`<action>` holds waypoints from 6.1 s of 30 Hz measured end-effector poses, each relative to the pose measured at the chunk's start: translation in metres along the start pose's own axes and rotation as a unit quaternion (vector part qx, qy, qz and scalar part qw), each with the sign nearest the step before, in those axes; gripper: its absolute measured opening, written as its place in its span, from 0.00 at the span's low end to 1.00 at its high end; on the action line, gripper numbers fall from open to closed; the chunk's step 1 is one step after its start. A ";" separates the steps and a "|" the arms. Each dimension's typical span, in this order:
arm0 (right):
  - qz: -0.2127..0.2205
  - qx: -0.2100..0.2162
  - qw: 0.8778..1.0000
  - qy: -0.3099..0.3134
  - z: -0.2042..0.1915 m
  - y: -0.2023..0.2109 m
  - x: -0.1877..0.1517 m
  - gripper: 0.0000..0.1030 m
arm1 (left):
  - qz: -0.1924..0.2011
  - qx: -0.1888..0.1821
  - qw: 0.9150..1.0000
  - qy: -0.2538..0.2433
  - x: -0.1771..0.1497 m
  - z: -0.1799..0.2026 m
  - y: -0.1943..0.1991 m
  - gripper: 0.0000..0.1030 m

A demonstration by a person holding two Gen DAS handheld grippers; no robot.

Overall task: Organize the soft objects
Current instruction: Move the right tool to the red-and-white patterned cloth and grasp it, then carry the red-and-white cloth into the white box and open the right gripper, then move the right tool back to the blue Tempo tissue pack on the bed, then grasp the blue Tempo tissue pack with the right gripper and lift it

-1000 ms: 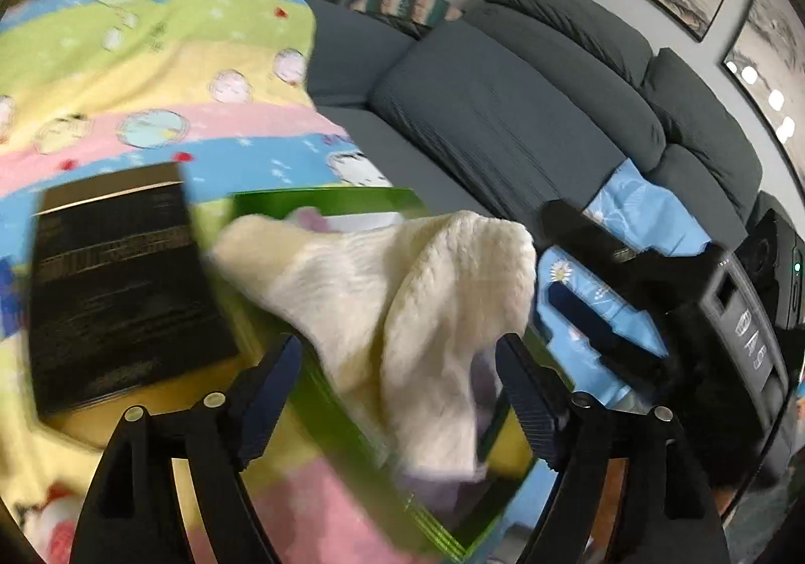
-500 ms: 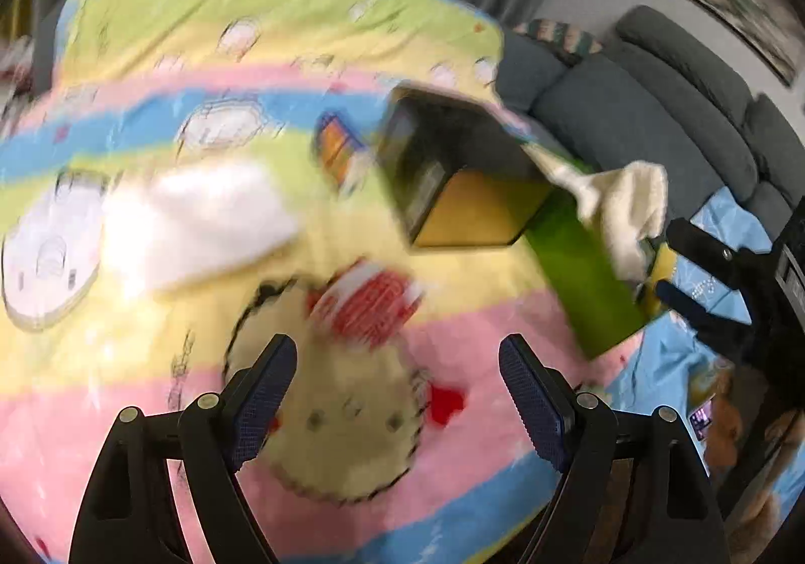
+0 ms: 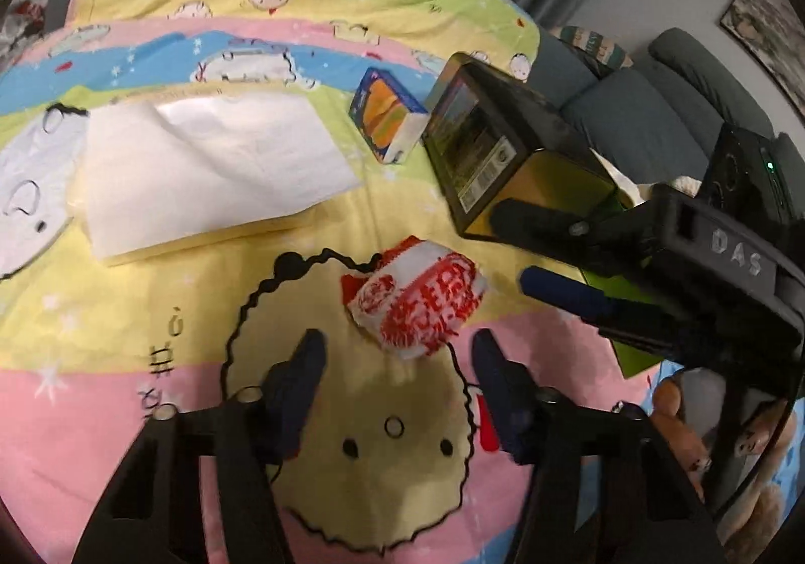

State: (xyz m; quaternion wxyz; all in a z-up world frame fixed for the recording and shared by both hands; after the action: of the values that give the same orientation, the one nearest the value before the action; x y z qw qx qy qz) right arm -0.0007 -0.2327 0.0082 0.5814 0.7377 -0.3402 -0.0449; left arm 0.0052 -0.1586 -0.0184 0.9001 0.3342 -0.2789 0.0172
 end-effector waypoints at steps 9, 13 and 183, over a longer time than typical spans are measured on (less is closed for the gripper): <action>-0.033 0.007 0.999 0.002 -0.008 -0.022 -0.013 0.41 | 0.002 -0.016 1.000 0.012 0.007 -0.003 -0.012 0.36; 0.004 0.004 1.000 -0.004 -0.002 0.006 -0.006 0.40 | 0.008 -0.035 0.999 -0.012 0.016 0.021 -0.009 0.36; -0.107 -0.357 0.875 0.309 -0.072 -0.144 0.144 0.35 | 0.035 0.063 0.995 0.073 -0.014 -0.069 0.102 0.92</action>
State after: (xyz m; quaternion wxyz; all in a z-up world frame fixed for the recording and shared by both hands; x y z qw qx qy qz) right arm 0.2075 -0.2391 -0.0496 0.8726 0.4879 -0.0226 0.0052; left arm 0.0046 -0.0356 -0.0080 0.8939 0.3783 -0.2228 0.0904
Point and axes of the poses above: each gripper's, at about its wrist camera, not at the fingertips, and y roughly against the way its jaws point, z to its right, x to its top, the point moved 10 cm from there along -y, roughly the way its jaws point, and after that the axes turned 15 degrees about -x, right-handed, at the moved point
